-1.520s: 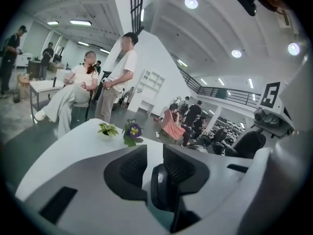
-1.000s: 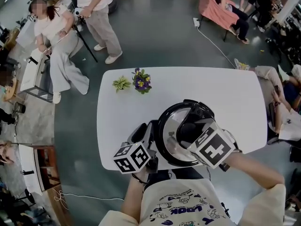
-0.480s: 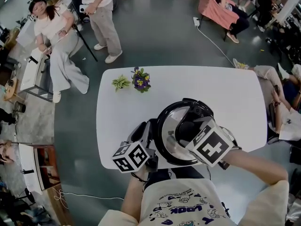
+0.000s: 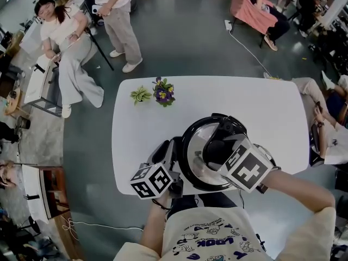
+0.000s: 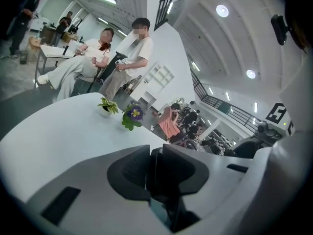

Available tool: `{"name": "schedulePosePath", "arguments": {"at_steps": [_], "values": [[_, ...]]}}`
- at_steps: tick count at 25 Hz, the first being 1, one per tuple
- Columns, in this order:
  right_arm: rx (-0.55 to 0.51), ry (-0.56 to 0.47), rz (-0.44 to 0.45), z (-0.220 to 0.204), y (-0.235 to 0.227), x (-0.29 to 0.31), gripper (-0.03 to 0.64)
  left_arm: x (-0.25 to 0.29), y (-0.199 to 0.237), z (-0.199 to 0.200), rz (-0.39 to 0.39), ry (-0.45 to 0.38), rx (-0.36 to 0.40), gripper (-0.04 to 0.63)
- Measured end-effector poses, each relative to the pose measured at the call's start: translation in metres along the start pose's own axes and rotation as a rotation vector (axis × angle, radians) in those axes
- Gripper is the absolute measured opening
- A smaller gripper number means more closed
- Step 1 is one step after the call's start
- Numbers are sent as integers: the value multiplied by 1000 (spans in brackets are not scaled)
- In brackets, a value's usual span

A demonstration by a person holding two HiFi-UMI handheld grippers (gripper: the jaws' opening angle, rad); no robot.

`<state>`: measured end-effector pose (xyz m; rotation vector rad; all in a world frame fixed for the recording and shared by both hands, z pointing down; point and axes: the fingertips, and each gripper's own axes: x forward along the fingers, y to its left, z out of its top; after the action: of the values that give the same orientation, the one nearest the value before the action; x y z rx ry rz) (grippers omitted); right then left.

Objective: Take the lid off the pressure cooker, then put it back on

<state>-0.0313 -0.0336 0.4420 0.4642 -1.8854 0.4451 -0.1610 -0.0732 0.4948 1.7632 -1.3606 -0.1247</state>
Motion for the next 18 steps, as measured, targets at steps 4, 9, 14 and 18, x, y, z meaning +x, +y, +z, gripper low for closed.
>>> {"name": "schedulePosePath", "arguments": {"at_steps": [4, 9, 14, 18], "values": [[-31, 2, 13, 1, 1, -1, 302, -1, 0, 0, -1, -1, -1, 92], [-61, 11, 29, 0, 2, -3, 307, -2, -2, 1, 0, -6, -6, 92], [-154, 28, 57, -1, 4, -2, 307, -1, -2, 1, 1, -5, -5, 92], [-185, 34, 65, -1, 5, -2, 308, -1, -2, 1, 1, -6, -1, 94]]}}
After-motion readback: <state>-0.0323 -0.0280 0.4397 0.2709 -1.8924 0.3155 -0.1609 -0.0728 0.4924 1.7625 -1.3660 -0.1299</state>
